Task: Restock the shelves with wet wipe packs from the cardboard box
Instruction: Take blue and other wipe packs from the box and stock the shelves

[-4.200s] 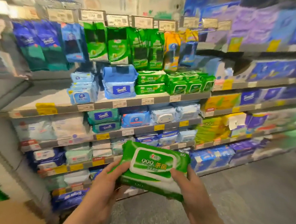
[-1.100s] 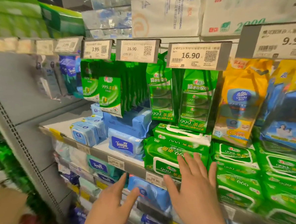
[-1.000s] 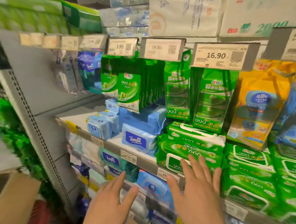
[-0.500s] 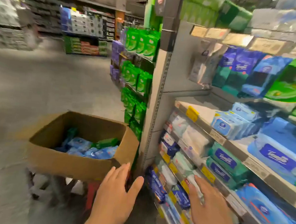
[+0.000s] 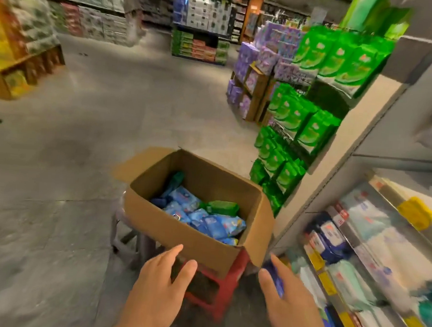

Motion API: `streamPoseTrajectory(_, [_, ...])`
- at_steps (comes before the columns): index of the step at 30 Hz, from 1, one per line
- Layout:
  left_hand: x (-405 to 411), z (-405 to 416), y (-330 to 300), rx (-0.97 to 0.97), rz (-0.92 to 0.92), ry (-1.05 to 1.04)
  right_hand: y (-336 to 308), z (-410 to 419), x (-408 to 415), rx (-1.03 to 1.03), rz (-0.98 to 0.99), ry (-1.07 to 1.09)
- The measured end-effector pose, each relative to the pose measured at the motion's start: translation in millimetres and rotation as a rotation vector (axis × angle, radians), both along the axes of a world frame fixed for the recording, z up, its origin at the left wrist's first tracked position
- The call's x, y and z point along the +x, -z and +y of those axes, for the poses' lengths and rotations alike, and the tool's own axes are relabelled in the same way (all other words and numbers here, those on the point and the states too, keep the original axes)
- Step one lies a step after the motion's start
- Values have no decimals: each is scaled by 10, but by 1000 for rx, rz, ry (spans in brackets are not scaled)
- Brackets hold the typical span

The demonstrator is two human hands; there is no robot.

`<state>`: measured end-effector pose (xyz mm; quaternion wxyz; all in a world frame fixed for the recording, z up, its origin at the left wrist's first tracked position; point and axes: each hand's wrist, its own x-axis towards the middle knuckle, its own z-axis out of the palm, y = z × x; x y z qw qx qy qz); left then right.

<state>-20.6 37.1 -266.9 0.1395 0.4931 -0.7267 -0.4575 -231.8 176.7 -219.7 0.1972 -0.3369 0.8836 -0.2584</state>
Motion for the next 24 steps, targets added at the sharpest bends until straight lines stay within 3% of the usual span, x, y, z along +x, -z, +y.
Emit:
streamPoseTrajectory(7, [-274,-1121,94,39,-88,-127,344,-1269,-467,-99,-146,-89])
streamPoseTrajectory(12, [-591,-1919,-43,-2,-141,-140,482,-2005,-952,-45,-231,-100])
streamPoseTrajectory(19, [-1033,-2535,58,55,-126,-132,943,-2721,-1475,31,-457,-7])
streamPoseTrajectory(24, [-1341,-2978,395,95,-169,-65,1415,-3016,-1653,63,-493,126])
